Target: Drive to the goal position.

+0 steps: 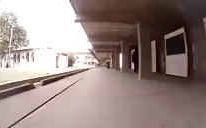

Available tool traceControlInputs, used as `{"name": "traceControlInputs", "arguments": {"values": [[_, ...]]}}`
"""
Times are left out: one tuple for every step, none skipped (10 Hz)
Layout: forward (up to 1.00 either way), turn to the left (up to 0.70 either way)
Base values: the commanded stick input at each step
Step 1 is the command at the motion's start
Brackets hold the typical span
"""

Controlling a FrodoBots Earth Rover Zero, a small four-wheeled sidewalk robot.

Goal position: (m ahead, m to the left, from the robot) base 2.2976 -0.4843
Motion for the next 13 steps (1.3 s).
{"name": "traceControlInputs", "arguments": {"values": [[0.50, 0.00], [0.50, 0.00], [0.50, 0.00], [0.50, 0.00], [0.50, 0.00], [0.50, 0.00], [0.50, 0.00], [0.50, 0.00], [0.50, 0.00], [0.50, 0.00], [0.50, 0.00], [0.50, 0.00], [0.50, 0.00]]}}
